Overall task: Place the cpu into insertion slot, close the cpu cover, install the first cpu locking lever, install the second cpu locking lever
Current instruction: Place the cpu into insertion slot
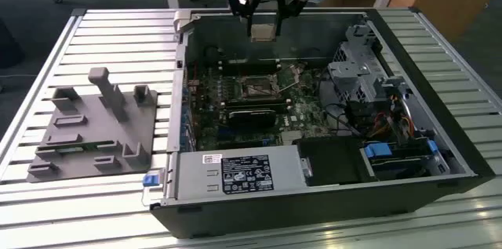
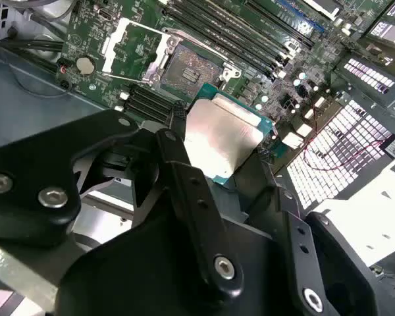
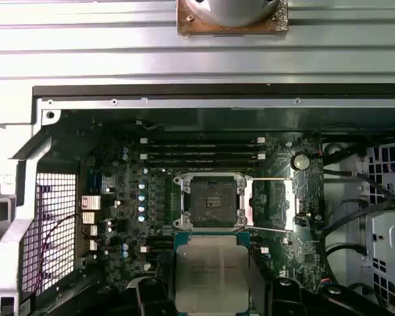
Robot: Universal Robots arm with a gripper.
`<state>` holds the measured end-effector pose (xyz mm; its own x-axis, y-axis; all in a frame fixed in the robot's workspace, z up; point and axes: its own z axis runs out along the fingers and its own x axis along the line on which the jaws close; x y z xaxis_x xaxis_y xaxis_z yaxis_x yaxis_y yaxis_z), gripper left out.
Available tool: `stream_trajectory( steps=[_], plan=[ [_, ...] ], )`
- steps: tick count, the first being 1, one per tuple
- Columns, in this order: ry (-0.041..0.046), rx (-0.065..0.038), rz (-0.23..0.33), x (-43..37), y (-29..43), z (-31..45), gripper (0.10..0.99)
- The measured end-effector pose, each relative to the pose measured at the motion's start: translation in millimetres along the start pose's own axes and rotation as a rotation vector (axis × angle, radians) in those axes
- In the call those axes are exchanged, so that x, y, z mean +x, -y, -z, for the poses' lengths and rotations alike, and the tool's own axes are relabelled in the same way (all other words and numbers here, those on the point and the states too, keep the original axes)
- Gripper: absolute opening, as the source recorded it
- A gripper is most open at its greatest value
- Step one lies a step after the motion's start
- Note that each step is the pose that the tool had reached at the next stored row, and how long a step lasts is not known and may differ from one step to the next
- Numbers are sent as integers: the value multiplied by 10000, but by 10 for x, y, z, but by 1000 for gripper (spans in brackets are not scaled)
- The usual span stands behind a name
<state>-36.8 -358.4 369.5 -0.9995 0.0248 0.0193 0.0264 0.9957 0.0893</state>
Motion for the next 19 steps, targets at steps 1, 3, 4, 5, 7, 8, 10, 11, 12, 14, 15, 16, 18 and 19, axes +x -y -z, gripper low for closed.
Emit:
stream_trajectory(
  steps=[1, 3, 4, 5, 7, 8, 10, 11, 12, 14, 15, 16, 18, 19],
  plan=[
    [0, 0, 0, 0, 0, 0, 541],
    [0, 0, 0, 0, 0, 0, 541],
    [0, 0, 0, 0, 0, 0, 541],
    [0, 0, 0, 0, 0, 0, 541],
    [0, 1, 0, 0, 0, 0, 541],
    [0, 0, 0, 0, 0, 0, 541],
    [0, 0, 0, 0, 0, 0, 541],
    [0, 0, 0, 0, 0, 0, 541],
    [0, 0, 0, 0, 0, 0, 541],
    [2, 0, -21, 0, 0, 0, 541],
    [4, -1, -50, 0, 0, 0, 541],
    [10, -1, -107, 0, 0, 0, 541],
    [31, 4, -340, 0, 0, -1, 541],
    [45, 8, -498, 0, 1, -3, 541]
  ],
)
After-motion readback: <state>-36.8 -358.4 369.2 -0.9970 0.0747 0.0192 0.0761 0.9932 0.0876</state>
